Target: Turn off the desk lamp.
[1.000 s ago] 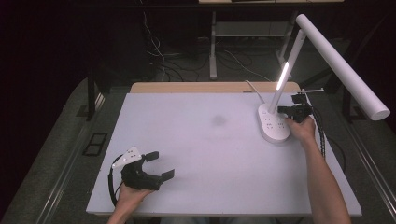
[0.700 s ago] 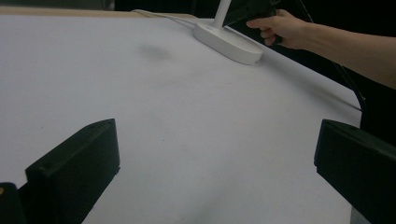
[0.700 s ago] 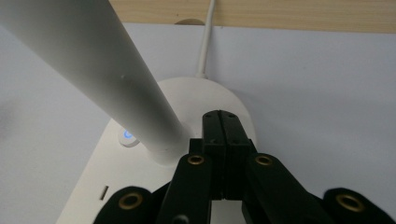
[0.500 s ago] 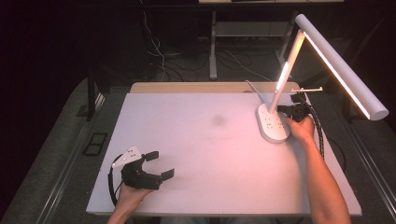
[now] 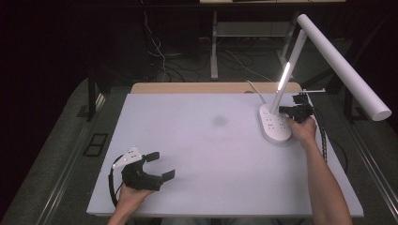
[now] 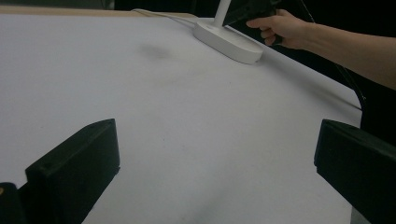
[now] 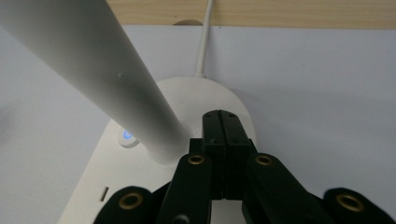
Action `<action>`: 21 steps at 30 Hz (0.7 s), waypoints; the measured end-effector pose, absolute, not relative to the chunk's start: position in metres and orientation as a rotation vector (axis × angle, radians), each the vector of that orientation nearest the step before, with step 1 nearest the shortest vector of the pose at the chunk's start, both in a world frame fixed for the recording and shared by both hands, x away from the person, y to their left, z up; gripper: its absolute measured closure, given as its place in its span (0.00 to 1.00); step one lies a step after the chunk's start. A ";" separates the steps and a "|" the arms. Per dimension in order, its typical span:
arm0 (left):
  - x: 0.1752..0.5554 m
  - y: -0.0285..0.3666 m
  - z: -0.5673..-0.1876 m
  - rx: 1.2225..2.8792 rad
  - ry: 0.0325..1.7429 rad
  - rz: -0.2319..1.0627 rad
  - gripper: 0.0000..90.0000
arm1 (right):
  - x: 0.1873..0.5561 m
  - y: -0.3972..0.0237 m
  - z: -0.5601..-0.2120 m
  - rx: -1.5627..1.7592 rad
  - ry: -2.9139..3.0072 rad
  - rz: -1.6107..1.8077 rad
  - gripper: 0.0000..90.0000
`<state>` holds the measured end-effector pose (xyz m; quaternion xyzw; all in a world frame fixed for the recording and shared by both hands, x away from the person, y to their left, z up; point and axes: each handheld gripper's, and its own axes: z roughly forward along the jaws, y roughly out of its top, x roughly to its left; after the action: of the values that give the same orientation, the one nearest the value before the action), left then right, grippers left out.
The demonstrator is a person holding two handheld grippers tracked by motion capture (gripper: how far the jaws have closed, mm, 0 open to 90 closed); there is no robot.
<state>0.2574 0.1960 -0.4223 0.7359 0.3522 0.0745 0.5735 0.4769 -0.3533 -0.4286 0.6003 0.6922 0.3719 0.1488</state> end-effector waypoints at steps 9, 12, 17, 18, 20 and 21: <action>0.258 0.196 -0.422 1.730 0.824 0.175 0.00 | 0.477 -0.351 -0.426 1.727 1.991 1.061 1.00; 0.257 0.196 -0.422 1.729 0.824 0.175 0.00 | 0.477 -0.351 -0.427 1.718 1.985 1.051 1.00; 0.257 0.196 -0.422 1.730 0.823 0.177 0.00 | 0.474 -0.352 -0.430 1.745 1.963 1.069 1.00; 0.257 0.196 -0.422 1.729 0.823 0.176 0.00 | 0.474 -0.353 -0.430 1.755 1.957 1.084 1.00; 0.257 0.196 -0.422 1.729 0.821 0.177 0.00 | 0.473 -0.354 -0.431 1.760 1.952 1.101 1.00; 0.257 0.196 -0.422 1.729 0.821 0.177 0.00 | 0.473 -0.354 -0.431 1.758 1.952 1.101 1.00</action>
<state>0.2571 0.1958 -0.4221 0.7374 0.3503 0.0754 0.5726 0.4733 -0.3541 -0.4309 0.6105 0.6781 0.3823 0.1463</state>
